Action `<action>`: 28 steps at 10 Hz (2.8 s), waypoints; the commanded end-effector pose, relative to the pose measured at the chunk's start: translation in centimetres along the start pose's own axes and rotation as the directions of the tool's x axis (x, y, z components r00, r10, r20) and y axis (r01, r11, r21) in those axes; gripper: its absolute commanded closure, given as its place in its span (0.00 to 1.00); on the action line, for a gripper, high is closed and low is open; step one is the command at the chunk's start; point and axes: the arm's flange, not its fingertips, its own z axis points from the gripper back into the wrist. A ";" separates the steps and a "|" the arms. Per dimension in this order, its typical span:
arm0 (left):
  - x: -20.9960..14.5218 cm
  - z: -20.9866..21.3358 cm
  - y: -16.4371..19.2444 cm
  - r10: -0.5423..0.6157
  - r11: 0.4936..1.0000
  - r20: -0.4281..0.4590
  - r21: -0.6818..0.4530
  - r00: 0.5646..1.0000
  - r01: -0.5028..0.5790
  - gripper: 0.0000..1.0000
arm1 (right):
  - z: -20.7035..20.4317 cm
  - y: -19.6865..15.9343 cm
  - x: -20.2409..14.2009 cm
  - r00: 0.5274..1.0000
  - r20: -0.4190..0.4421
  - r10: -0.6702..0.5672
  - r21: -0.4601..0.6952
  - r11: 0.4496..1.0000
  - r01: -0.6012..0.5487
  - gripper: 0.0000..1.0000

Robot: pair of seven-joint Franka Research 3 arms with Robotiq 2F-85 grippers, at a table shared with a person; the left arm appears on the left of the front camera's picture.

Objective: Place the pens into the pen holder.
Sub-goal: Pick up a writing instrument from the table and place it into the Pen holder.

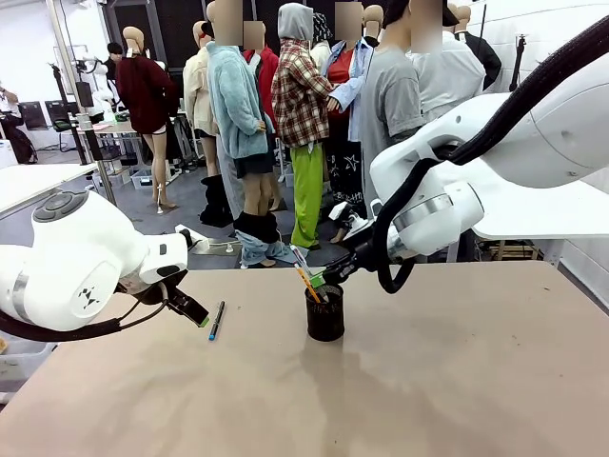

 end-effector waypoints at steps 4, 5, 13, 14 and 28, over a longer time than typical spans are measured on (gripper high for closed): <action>0.0 0.1 0.2 0.004 1.000 0.002 0.000 1.000 -0.004 0.00 | -0.4 0.0 -0.4 1.000 0.003 0.029 -0.028 0.999 -0.029 0.43; 0.0 0.1 0.2 0.004 1.000 0.002 0.000 1.000 -0.004 0.00 | 0.0 0.0 -0.3 0.999 0.013 0.031 -0.036 0.999 -0.031 0.43; 0.0 0.1 0.2 0.004 1.000 0.002 0.000 1.000 -0.004 0.00 | 13.9 -0.6 2.0 0.998 -0.064 -0.001 -0.366 0.930 -0.023 0.43; 0.0 0.1 0.2 0.004 1.000 0.002 0.000 1.000 -0.004 0.00 | 16.0 -0.5 1.7 0.996 -0.077 -0.046 -0.431 0.902 0.008 0.43; 7.2 -4.8 0.2 0.122 0.989 -0.168 0.104 0.978 -0.106 0.00 | 27.5 -1.3 -0.6 0.689 -0.387 -0.613 -0.674 0.698 0.243 0.00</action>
